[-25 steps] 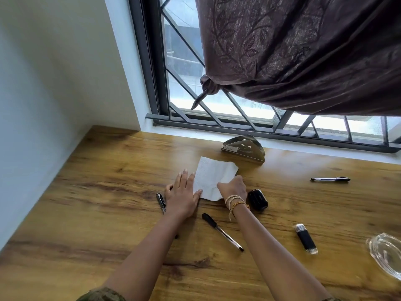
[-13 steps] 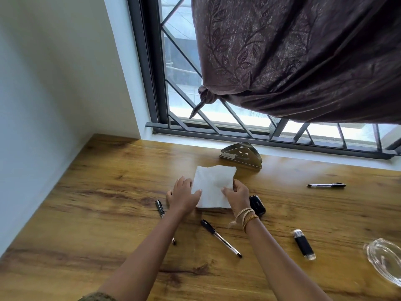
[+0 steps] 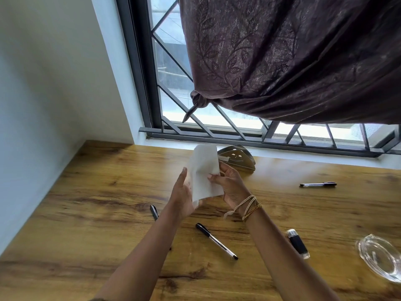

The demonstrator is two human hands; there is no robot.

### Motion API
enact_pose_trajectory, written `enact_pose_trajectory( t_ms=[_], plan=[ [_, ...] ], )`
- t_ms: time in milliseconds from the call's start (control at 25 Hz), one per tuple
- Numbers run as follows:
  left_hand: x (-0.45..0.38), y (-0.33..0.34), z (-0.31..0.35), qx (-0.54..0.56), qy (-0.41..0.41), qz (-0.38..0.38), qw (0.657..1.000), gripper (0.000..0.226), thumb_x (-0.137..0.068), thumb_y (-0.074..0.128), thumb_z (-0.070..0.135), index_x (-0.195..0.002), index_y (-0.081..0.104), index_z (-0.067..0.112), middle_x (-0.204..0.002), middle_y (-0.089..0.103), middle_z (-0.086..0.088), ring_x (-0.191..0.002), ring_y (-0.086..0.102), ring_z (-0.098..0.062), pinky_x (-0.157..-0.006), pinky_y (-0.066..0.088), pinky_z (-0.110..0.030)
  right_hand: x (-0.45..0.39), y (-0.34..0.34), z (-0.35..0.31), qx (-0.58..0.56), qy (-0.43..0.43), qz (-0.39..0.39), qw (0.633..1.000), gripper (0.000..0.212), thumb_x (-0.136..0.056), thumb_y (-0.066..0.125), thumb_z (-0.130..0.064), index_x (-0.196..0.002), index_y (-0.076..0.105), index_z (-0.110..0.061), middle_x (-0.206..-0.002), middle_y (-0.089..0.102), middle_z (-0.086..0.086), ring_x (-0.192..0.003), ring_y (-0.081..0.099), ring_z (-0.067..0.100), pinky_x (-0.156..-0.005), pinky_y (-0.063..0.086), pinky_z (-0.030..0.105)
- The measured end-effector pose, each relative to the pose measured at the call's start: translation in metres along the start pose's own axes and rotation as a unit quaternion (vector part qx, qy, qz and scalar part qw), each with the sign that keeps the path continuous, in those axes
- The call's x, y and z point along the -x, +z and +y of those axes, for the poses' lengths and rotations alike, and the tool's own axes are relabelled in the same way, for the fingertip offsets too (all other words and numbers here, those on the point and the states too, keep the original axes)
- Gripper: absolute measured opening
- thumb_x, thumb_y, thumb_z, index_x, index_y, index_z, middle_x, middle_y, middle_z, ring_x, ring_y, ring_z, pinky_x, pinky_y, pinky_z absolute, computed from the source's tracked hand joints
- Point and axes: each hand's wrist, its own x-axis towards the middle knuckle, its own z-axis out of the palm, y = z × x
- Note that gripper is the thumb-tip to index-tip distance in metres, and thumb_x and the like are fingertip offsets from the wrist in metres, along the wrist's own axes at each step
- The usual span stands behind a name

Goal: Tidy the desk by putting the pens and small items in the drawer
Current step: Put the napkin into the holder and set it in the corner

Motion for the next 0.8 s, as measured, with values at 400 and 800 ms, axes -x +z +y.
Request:
enact_pose_trajectory(
  t_ms=[400, 800],
  plan=[
    [0.017, -0.010, 0.013, -0.109, 0.000, 0.089, 0.990, 0.035, -0.086, 0.066, 0.017, -0.118, 0.057, 0.005, -0.095, 0.068, -0.016, -0.086, 0.066, -0.035, -0.066, 0.059, -0.049, 0.000, -0.023, 0.010, 0.228, 0.053, 0.094, 0.968, 0.028, -0.086, 0.054, 0.003, -0.110, 0.060, -0.009, -0.111, 0.062, 0.013, -0.100, 0.056, 0.030, -0.085, 0.051, 0.042],
    [0.009, 0.020, -0.003, -0.107, -0.060, 0.135, 0.983, 0.042, -0.101, 0.033, 0.030, -0.125, 0.052, 0.000, -0.103, 0.067, -0.019, -0.094, 0.064, -0.033, -0.079, 0.054, -0.046, 0.015, 0.013, 0.033, 0.529, -0.056, 0.102, 0.841, 0.036, -0.089, 0.047, -0.007, -0.122, 0.059, -0.016, -0.103, 0.071, 0.008, -0.087, 0.068, 0.024, -0.069, 0.057, 0.033]
  ],
)
